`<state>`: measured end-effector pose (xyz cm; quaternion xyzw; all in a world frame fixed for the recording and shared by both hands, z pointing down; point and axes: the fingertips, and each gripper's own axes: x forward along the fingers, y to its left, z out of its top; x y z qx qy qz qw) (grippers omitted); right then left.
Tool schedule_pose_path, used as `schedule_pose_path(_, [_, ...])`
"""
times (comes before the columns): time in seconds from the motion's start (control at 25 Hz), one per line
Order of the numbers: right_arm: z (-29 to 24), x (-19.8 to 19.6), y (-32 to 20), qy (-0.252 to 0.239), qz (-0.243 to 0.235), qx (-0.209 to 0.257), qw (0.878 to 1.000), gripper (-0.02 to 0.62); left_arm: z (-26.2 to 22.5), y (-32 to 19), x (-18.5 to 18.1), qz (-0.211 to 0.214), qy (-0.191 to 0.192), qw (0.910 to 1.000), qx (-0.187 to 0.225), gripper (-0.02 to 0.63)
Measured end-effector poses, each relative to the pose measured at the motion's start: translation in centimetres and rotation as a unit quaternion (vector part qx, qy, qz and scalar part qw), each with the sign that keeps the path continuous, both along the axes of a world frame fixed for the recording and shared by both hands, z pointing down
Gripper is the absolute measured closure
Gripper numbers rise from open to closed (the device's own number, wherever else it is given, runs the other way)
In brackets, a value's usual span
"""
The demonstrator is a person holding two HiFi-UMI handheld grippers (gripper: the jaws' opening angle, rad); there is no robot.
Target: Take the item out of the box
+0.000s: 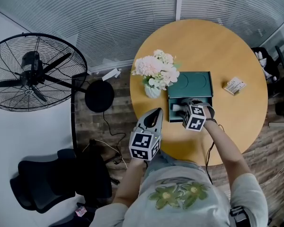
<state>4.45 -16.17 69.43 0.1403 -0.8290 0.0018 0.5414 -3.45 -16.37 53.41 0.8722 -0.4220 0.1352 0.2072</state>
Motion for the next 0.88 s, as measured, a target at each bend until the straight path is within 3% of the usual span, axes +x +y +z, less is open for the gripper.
schedule_pose_path(0.88, [-7.0, -1.1, -0.1, -0.056, 0.011, 0.054, 0.997, 0.451, -1.5, 0.2, 0.3, 0.004, 0.001, 0.9999, 0.015, 0.603])
